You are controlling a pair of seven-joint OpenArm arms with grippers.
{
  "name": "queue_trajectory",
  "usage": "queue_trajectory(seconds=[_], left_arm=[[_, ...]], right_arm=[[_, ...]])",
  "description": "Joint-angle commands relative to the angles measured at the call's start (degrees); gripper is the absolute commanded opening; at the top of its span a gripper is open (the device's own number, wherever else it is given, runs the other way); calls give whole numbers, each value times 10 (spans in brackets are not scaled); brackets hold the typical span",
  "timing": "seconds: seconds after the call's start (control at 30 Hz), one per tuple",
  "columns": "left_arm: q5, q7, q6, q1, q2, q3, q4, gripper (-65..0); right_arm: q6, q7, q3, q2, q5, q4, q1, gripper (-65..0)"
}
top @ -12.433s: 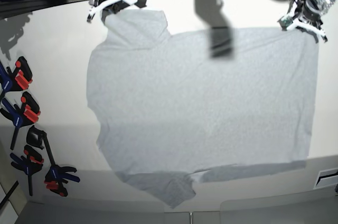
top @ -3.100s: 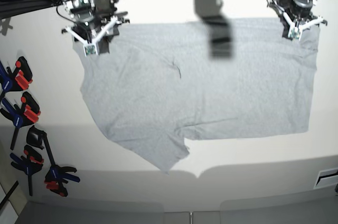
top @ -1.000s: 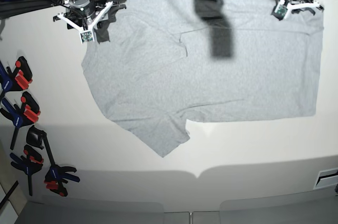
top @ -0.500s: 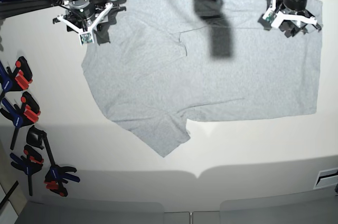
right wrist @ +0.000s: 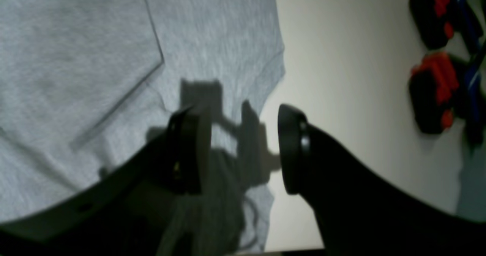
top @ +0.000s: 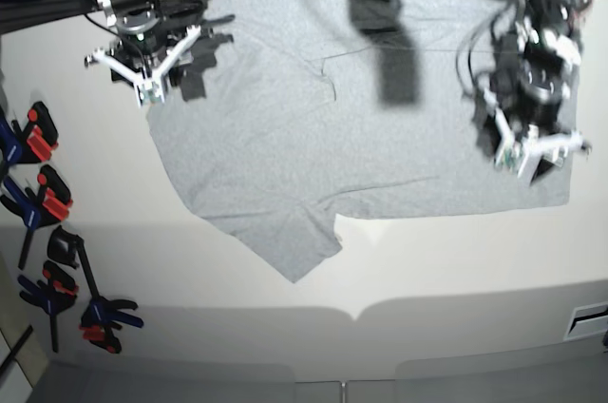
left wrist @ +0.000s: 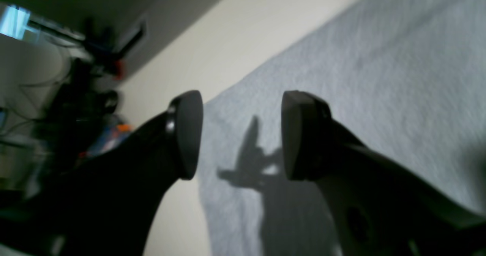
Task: Fold the T-shirt properly
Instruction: 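Move the left gripper down along the shirt's side to the hem corner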
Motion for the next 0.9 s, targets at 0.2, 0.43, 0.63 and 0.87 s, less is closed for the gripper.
queue_trajectory(seconds=[0.2, 0.43, 0.63, 0.87], left_arm=[[-108, -33, -34, -231, -10, -4, -306, -338], [-196, -83, -82, -456, -10, -4, -644, -338], [-196, -172, -107, -580, -13, -4, -931, -338], [-348, -221, -162, -606, -12, -4, -1123, -339]], right_arm=[[8, 2, 3, 5, 3, 30, 3, -383], [8, 1, 3, 5, 4, 30, 3, -383], [8, -3, 3, 5, 4, 30, 3, -383], [8, -2, 3, 5, 4, 30, 3, -383]])
